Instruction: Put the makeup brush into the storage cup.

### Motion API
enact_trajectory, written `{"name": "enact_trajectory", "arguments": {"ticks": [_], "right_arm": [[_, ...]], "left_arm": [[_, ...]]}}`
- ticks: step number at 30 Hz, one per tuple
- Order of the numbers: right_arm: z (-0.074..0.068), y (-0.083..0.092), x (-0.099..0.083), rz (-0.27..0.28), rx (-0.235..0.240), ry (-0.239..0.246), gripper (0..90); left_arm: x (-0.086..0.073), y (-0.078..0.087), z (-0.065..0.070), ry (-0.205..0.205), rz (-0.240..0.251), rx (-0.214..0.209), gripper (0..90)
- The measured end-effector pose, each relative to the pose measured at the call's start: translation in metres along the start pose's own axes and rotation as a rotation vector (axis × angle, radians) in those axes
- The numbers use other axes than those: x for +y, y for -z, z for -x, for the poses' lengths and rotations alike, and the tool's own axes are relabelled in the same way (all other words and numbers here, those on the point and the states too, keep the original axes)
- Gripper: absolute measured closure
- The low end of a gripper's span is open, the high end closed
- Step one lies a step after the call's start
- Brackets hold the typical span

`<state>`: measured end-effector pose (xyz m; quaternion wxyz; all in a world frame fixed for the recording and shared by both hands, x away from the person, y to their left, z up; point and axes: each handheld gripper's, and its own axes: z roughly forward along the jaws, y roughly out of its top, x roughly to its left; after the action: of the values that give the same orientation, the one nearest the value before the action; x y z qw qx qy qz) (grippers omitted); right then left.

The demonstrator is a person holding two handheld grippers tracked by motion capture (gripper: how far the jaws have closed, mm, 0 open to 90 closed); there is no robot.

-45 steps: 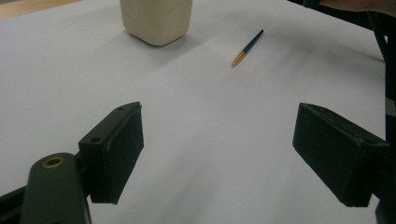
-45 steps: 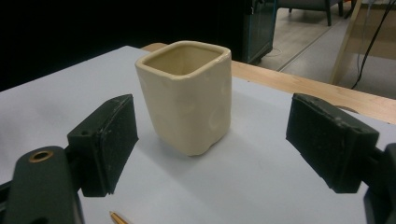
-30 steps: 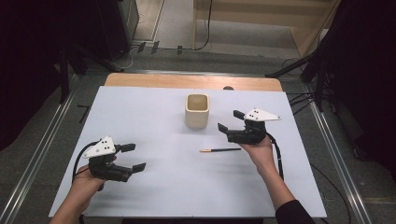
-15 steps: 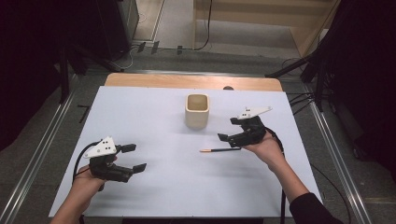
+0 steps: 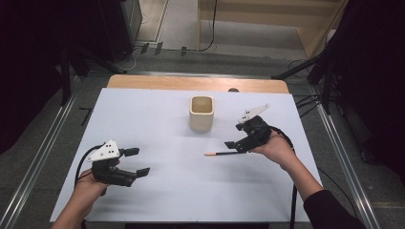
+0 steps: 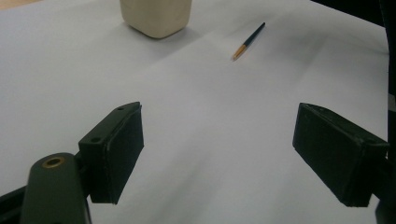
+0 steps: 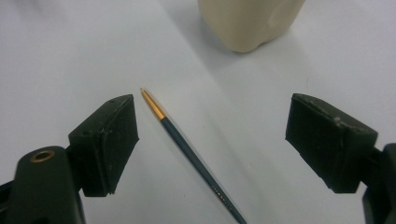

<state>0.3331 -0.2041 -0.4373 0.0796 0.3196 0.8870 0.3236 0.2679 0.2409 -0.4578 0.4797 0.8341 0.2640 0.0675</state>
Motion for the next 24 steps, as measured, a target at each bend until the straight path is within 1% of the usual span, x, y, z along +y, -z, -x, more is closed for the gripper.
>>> {"name": "enact_trajectory", "arguments": {"ticks": [2, 3, 4, 5, 8, 9, 11, 12, 13, 14, 15, 16, 17, 18, 21, 23, 24], "right_arm": [[-0.001, 0.000, 0.000, -0.010, 0.001, -0.001, 17.7], [-0.001, -0.001, 0.001, -0.022, 0.004, 0.006, 17.8], [-0.001, -0.001, 0.002, -0.045, 0.007, 0.020, 17.8], [-0.001, -0.001, 0.002, -0.045, 0.007, 0.020, 17.8], [-0.002, -0.002, 0.005, -0.080, 0.017, 0.034, 18.1], [-0.002, -0.003, 0.006, -0.101, 0.023, 0.060, 18.3], [-0.003, -0.003, 0.008, -0.118, 0.024, 0.087, 18.6], [-0.003, -0.003, 0.008, -0.118, 0.024, 0.087, 18.6], [-0.003, -0.004, 0.009, -0.132, 0.023, 0.115, 19.3], [-0.003, -0.005, 0.009, -0.135, 0.022, 0.126, 19.4], [-0.003, -0.005, 0.009, -0.135, 0.022, 0.126, 19.4], [-0.003, -0.006, 0.010, -0.161, 0.026, 0.137, 19.6], [-0.003, -0.006, 0.010, -0.161, 0.026, 0.137, 19.6], [-0.003, -0.008, 0.010, -0.172, 0.022, 0.152, 19.7], [-0.003, -0.009, 0.012, -0.209, 0.026, 0.176, 20.1], [-0.004, -0.008, 0.014, -0.244, 0.031, 0.192, 20.3], [-0.003, -0.009, 0.015, -0.251, 0.037, 0.213, 20.3]], "left_arm": [[0.000, 0.000, 0.000, 0.000, -0.001, 0.001, 16.8], [0.000, 0.000, 0.000, 0.000, -0.001, 0.000, 16.8], [0.000, 0.000, 0.000, 0.000, -0.001, 0.001, 16.8], [0.000, 0.000, 0.000, 0.000, 0.000, 0.000, 16.8], [0.000, 0.000, 0.000, -0.001, 0.001, 0.000, 16.8], [0.000, 0.000, 0.000, 0.000, 0.001, 0.000, 16.8], [0.000, 0.000, 0.000, -0.001, -0.003, 0.000, 16.8], [0.000, 0.000, 0.000, -0.001, -0.003, 0.000, 16.8], [0.000, 0.000, -0.001, 0.002, -0.001, 0.002, 16.8], [0.000, 0.000, -0.001, 0.002, -0.001, 0.002, 16.8], [-0.001, 0.000, -0.001, 0.003, -0.001, 0.002, 16.8], [-0.001, 0.000, -0.001, 0.004, -0.002, 0.004, 16.8], [-0.001, 0.000, -0.001, 0.004, -0.002, 0.004, 16.9], [-0.001, 0.000, -0.001, 0.004, -0.002, 0.003, 16.9], [-0.001, 0.000, -0.001, 0.005, -0.003, 0.002, 16.8], [-0.001, 0.000, -0.001, 0.005, -0.003, -0.001, 16.8], [-0.001, 0.000, -0.001, 0.005, -0.003, -0.001, 16.9]]}}
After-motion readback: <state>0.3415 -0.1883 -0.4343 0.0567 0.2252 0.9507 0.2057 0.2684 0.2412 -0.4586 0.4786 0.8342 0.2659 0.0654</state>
